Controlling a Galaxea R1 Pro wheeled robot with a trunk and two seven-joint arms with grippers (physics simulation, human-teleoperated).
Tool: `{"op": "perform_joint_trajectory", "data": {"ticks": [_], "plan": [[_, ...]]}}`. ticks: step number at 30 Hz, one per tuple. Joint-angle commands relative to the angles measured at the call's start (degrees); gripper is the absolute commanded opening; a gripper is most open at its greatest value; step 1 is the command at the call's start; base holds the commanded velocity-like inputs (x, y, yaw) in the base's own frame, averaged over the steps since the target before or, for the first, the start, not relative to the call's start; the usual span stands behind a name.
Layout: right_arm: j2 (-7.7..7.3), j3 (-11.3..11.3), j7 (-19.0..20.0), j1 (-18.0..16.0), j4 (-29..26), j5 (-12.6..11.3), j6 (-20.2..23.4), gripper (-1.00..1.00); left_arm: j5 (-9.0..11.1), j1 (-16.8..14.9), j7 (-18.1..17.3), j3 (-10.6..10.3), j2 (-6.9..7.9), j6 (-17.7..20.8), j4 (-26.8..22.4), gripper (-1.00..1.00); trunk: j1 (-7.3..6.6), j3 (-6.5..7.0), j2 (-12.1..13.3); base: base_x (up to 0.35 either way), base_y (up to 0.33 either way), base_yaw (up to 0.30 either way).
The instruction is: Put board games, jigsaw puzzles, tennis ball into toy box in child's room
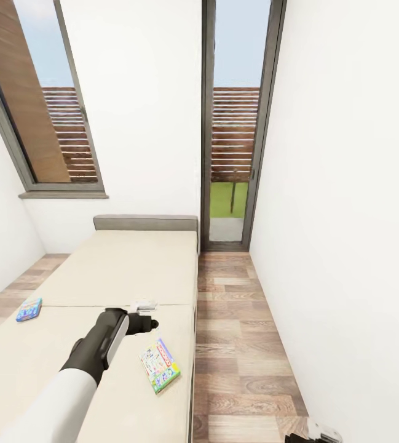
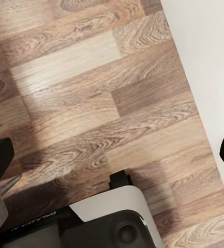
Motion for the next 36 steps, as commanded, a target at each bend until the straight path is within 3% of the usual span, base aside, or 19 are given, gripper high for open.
{"op": "perform_joint_trajectory", "data": {"ticks": [1, 7, 14, 36], "plan": [[0.02, 0.4, -0.1, 0.0, -0.1, -0.1, 0.3, 1.0, 0.1, -1.4, 0.3, 0.1, -0.1, -1.1, 1.4, 1.0, 0.04, -0.13, -0.1, 0.0, 0.0, 0.0], [0.05, 2.1, -0.2, 0.0, -0.1, -0.2, 0.3, 1.0, 0.2, -6.9, 1.9, 0.2, -1.03, -9.0, 9.9, 1.0, 0.04, -0.24, -0.1, 0.0, 0.0, 0.0], [0.06, 2.7, -0.2, 0.0, -0.1, -0.2, 0.4, 1.0, 0.2, -9.2, 5.3, 0.4, -1.33, -14.4, 15.0, 1.0, 0.04, -0.78, -0.1, 0.0, 0.0, 0.0], [0.06, 2.8, -0.2, 0.0, 0.0, -0.2, 0.4, 1.0, 0.4, -9.6, 6.5, 0.5, -1.6, -16.7, 16.0, 1.0, 0.04, -2.82, -0.1, 0.0, 0.0, 0.0]]}}
